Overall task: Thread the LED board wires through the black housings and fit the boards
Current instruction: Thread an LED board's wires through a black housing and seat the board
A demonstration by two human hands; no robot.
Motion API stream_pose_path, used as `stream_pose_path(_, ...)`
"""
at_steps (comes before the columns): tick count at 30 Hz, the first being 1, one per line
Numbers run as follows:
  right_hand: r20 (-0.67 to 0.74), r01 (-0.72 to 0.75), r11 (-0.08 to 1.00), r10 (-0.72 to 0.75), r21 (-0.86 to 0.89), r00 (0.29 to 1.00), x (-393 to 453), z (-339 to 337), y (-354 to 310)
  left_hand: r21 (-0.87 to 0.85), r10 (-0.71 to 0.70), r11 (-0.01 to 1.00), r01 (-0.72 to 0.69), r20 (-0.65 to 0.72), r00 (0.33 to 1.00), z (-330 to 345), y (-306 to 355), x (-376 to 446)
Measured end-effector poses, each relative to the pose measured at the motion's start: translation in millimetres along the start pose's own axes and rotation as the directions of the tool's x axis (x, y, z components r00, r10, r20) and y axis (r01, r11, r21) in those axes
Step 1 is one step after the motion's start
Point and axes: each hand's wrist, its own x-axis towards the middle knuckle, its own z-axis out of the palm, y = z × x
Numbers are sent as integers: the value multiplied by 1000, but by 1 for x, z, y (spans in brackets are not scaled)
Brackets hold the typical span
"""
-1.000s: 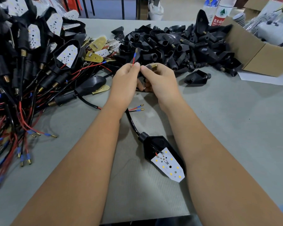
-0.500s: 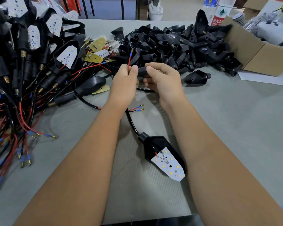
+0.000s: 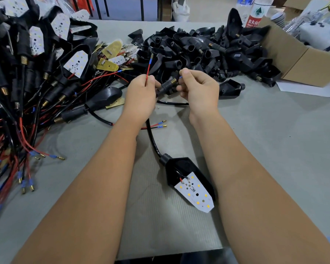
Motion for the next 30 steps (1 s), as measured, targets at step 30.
stream_pose_path(30,296,-49,992,13,114,955,-10,8,1,-239,-25,970,40,68,997,2,4,-6)
